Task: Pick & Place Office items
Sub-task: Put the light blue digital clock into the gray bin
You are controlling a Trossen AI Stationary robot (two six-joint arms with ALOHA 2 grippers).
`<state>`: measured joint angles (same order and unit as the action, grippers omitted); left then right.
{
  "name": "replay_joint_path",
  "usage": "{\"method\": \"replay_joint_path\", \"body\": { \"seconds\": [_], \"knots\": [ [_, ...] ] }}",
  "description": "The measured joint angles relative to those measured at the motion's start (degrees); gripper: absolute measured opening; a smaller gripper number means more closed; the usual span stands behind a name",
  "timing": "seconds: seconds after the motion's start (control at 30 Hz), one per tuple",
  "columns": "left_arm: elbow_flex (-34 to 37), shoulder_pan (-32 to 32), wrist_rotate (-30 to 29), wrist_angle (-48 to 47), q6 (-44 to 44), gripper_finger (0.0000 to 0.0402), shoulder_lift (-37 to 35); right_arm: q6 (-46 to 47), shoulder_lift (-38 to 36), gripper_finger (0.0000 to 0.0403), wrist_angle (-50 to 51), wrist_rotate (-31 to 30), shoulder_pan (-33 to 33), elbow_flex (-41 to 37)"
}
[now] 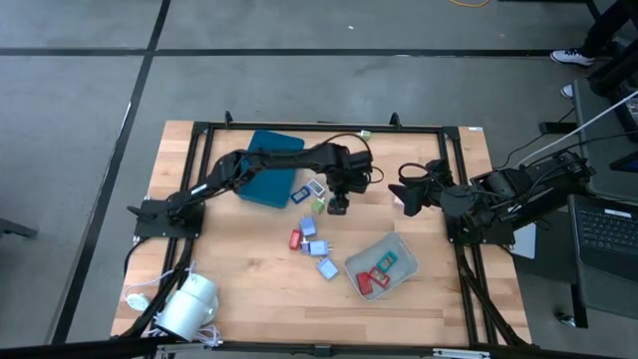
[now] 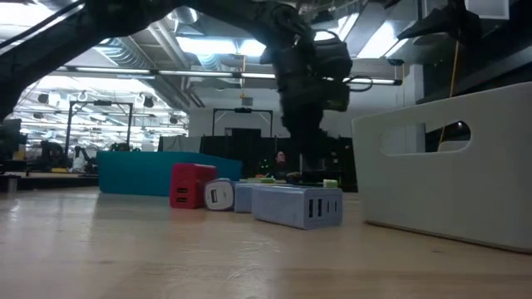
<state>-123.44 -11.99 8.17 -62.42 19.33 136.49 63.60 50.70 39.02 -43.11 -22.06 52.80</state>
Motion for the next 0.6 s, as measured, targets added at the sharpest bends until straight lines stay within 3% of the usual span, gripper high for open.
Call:
{"method": "replay_joint_path", "body": {
  "seconds": [0.13, 0.33, 0.43, 0.6],
  "knots": [
    [0.23, -0.89, -3.80, -2.05, 4.24, 0.0263, 0.00, -1.27, 0.00, 0.0280, 0.01, 2.16, 0.00, 0.00],
    [0.26, -3.68, -3.79, -3.53, 5.46, 0.0263, 0.02, -2.13, 0.00, 0.0280, 0.00, 3.74, 0.00, 0.00],
    [0.26, -4.74, -0.43, -5.05, 5.43, 0.0263, 0.02, -2.53, 0.00, 0.0280, 0.02, 3.73, 0.00, 0.00],
    [0.41, -6.65, 10.07, -5.97, 4.78, 0.0262, -2.22, -2.65, 0.00, 0.0280, 0.02, 4.44, 0.00, 0.00]
  ]
}}
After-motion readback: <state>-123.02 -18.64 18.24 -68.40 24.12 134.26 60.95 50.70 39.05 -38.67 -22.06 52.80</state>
